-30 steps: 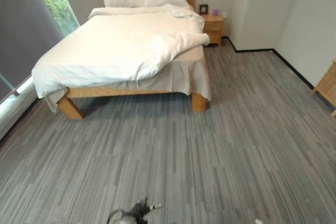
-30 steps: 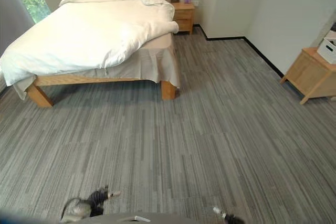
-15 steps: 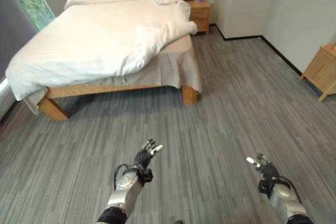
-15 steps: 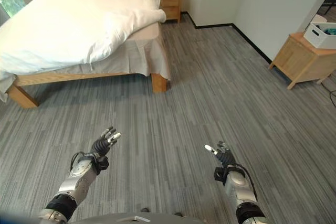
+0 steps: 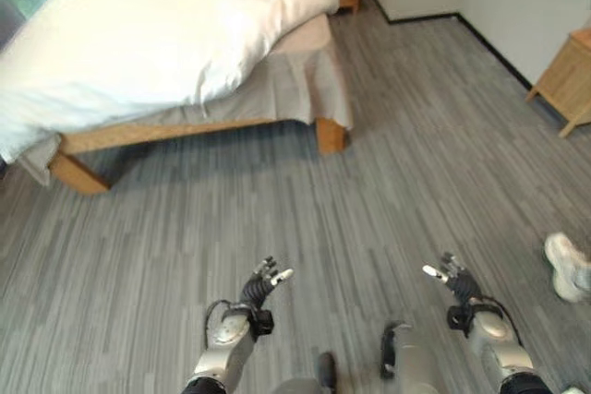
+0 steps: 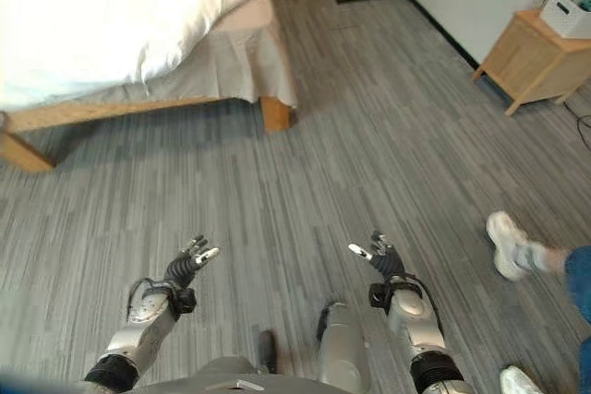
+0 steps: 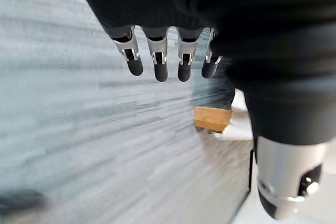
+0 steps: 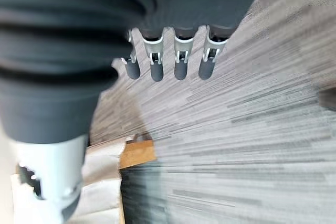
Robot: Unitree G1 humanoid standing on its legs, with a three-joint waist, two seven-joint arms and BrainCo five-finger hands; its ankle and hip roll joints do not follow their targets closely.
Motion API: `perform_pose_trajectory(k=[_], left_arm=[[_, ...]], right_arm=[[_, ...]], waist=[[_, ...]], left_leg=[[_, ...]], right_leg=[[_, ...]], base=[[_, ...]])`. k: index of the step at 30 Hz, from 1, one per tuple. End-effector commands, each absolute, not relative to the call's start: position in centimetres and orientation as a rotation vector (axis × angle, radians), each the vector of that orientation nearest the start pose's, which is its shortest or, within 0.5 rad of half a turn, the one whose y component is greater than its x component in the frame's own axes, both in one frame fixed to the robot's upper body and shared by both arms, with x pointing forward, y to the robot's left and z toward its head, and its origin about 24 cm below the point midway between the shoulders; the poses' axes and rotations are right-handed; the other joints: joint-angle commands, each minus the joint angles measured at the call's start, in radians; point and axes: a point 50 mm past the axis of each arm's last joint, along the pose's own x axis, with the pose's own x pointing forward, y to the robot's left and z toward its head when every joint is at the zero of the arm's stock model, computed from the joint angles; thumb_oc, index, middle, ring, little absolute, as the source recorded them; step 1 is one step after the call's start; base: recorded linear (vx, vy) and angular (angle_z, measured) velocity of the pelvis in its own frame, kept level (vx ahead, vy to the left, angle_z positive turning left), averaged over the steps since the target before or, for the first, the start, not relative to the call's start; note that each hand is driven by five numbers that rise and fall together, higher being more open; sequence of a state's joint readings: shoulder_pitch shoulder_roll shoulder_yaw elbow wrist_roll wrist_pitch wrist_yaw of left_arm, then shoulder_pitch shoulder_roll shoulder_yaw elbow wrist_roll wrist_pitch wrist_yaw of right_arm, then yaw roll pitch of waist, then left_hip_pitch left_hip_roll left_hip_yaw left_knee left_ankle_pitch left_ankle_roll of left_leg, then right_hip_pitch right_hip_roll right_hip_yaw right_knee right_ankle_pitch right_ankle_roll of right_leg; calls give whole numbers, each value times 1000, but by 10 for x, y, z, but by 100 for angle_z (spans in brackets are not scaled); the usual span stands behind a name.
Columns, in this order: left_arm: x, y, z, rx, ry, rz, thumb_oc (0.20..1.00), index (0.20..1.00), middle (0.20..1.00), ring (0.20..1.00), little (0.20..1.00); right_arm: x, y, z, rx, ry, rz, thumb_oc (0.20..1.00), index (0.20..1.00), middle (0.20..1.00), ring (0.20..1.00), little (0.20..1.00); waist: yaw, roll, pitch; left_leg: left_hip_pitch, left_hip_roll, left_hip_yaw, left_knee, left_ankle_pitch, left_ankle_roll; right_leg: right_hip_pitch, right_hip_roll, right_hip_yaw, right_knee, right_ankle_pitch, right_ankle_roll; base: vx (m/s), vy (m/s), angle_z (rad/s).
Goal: Making the bed.
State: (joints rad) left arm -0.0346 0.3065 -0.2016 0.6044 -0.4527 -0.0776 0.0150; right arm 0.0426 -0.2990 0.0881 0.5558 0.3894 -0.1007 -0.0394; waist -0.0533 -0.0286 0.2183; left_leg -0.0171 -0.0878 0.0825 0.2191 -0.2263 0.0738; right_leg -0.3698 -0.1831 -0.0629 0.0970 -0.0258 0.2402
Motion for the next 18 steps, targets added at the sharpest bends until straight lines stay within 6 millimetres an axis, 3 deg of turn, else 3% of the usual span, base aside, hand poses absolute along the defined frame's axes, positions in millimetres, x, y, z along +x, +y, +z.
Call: perform_pose_trajectory(k=[1, 3, 4, 5, 6, 7, 8, 9, 11, 12, 13, 14, 17, 18], left_arm=[[244, 192, -44, -22, 359, -50, 1000, 1000, 1000, 1000, 1000], [246, 187, -40, -15, 340, -78, 1000, 1000, 1000, 1000, 1000], [246, 182, -37, -28, 324, -96, 1000, 1000, 1000, 1000, 1000], [246, 183, -37, -28, 324, -96, 1000, 1000, 1000, 1000, 1000], [247, 180, -37, -66, 323, -82, 1000, 1000, 1000, 1000, 1000], [247, 180, -37, -66, 323, -82, 1000, 1000, 1000, 1000, 1000], [250, 180, -34, -79, 314, -72, 1000, 1000, 1000, 1000, 1000], [256, 180, -27, -82, 286, -63, 1000, 1000, 1000, 1000, 1000], [259, 179, -21, -79, 259, -77, 1000, 1000, 1000, 1000, 1000], [262, 179, -17, -95, 246, -68, 1000, 1000, 1000, 1000, 1000], [262, 176, -19, -124, 249, -68, 1000, 1000, 1000, 1000, 1000], [262, 176, -19, -124, 248, -68, 1000, 1000, 1000, 1000, 1000], [256, 179, -22, -133, 246, -56, 1000, 1000, 1000, 1000, 1000], [250, 181, -24, -129, 249, -65, 1000, 1000, 1000, 1000, 1000]], right_arm=[[200, -246, -61, -24, 444, -197, 1000, 1000, 1000, 1000, 1000], [194, -249, -64, -27, 463, -199, 1000, 1000, 1000, 1000, 1000], [194, -248, -64, -29, 467, -183, 1000, 1000, 1000, 1000, 1000], [195, -248, -64, -29, 467, -183, 1000, 1000, 1000, 1000, 1000], [201, -248, -61, -41, 458, -158, 1000, 1000, 1000, 1000, 1000], [201, -248, -61, -41, 458, -158, 1000, 1000, 1000, 1000, 1000], [211, -249, -53, -50, 424, -153, 1000, 1000, 1000, 1000, 1000], [219, -247, -45, -28, 384, -157, 1000, 1000, 1000, 1000, 1000], [227, -249, -37, -26, 350, -156, 1000, 1000, 1000, 1000, 1000], [231, -251, -31, -45, 329, -162, 1000, 1000, 1000, 1000, 1000], [244, -253, -23, -71, 300, -167, 1000, 1000, 1000, 1000, 1000], [244, -253, -23, -70, 300, -167, 1000, 1000, 1000, 1000, 1000], [263, -244, -5, -65, 215, -122, 1000, 1000, 1000, 1000, 1000], [275, -236, 6, -103, 169, -68, 1000, 1000, 1000, 1000, 1000]], waist=[[-74, 47, -51], [-86, 47, -75], [-89, 64, -88], [-91, 61, -89], [-85, 66, -103], [-88, 63, -106], [-72, 48, -100], [-53, 25, -83], [5, -11, -52], [35, -24, -45], [84, -27, -38], [83, -29, -39], [142, -8, -62], [184, 12, -84]], left_leg=[[380, 131, -102, -306, 92, -127], [414, 142, -120, -302, 129, -144], [405, 181, -128, -159, 230, -187], [403, 178, -131, -159, 232, -186], [305, 208, -125, 120, 456, -243], [301, 205, -128, 120, 458, -242], [221, 211, -106, 286, 526, -243], [143, 232, -48, 443, 541, -231], [2, 230, 7, 575, 478, -184], [-83, 223, 19, 578, 443, -170], [-191, 194, 27, 488, 402, -164], [-191, 191, 28, 484, 406, -163], [-217, 170, 119, 94, 423, -156], [-200, 123, 132, -173, 458, -158]], right_leg=[[-14, 68, -75, -184, 264, -4], [13, 60, -122, -180, 297, -8], [57, 72, -133, -133, 300, -45], [55, 68, -133, -132, 301, -45], [116, 104, -118, -95, 248, -106], [113, 100, -118, -94, 248, -106], [162, 99, -126, -83, 214, -139], [217, 99, -139, -89, 189, -170], [321, 117, -115, -122, 130, -202], [366, 120, -101, -130, 108, -210], [446, 124, -100, -156, 84, -205], [444, 121, -100, -156, 84, -205], [536, 155, -108, -178, 41, -180], [601, 182, -93, -184, 2, -164]], base=[[634, -248, 91], [763, -309, 87], [665, -271, 50], [876, -414, 53], [408, -223, 34], [660, -393, 31], [445, -391, 0], [640, -556, -13], [577, -476, -44], [774, -384, -55], [603, -248, -29], [621, -157, 11], [676, -47, -14], [861, -12, -18]])
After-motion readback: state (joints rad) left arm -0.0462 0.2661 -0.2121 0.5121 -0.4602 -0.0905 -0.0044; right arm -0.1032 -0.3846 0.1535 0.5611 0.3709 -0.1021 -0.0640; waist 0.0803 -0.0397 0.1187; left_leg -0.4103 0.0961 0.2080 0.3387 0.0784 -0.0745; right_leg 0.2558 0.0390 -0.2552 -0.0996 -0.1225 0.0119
